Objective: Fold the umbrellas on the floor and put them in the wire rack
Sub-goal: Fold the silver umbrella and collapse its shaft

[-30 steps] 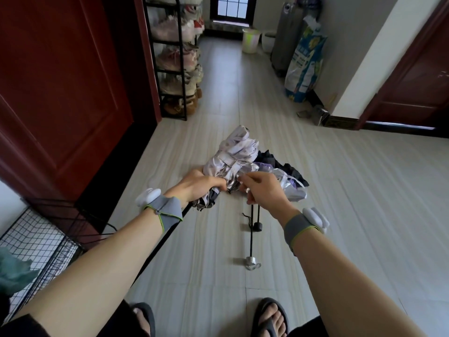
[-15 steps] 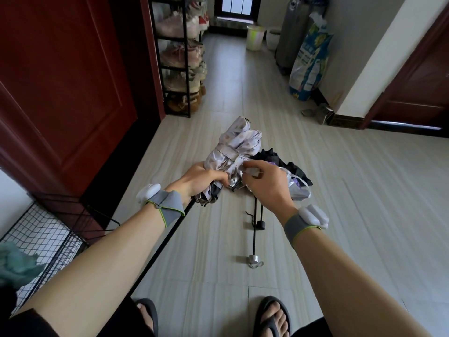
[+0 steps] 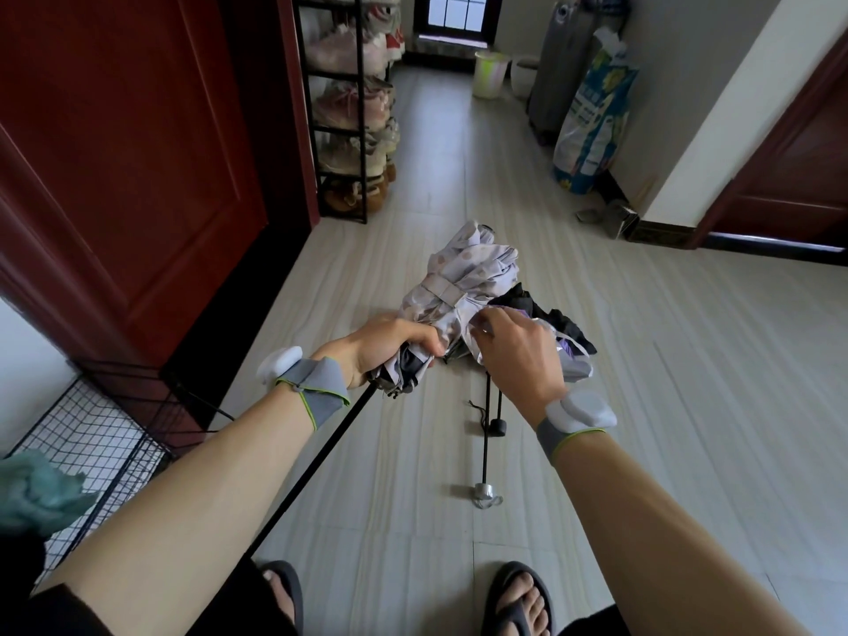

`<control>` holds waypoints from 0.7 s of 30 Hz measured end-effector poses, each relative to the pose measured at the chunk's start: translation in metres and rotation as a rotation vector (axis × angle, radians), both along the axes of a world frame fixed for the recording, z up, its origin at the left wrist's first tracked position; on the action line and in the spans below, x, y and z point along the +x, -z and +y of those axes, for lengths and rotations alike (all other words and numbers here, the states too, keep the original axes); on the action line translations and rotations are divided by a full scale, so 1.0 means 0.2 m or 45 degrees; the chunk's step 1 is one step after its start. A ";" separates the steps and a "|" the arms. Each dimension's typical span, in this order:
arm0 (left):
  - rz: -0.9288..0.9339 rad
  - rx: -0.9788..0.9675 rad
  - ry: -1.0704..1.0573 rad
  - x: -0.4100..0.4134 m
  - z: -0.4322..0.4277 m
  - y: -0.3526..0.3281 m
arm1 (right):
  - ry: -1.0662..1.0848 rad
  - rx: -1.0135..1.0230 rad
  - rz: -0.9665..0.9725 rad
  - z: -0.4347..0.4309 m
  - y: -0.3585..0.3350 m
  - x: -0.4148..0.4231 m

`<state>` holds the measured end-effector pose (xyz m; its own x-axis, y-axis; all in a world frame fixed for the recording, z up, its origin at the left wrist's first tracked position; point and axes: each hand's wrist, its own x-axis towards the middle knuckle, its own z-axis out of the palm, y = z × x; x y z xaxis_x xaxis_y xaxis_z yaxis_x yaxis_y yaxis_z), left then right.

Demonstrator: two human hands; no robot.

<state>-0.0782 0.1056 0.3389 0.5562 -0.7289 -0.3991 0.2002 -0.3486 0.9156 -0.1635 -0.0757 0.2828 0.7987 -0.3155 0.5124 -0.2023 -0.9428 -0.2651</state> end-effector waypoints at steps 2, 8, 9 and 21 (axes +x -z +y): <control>-0.003 0.016 0.027 0.00 0.00 0.00 | 0.034 -0.065 0.054 0.02 0.02 0.00; 0.121 0.054 0.157 0.01 0.01 0.01 | 0.106 -0.054 0.067 0.02 0.01 0.01; 0.156 0.033 0.170 0.01 0.01 0.02 | 0.074 -0.055 0.045 0.02 0.01 0.01; 0.189 -0.080 0.146 0.07 0.02 0.03 | 0.013 0.197 0.074 -0.02 0.02 -0.01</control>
<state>-0.0649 0.1092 0.3334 0.4067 -0.8101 -0.4223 0.2970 -0.3199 0.8997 -0.1663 -0.0787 0.2793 0.8221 -0.3952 0.4098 -0.2307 -0.8893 -0.3948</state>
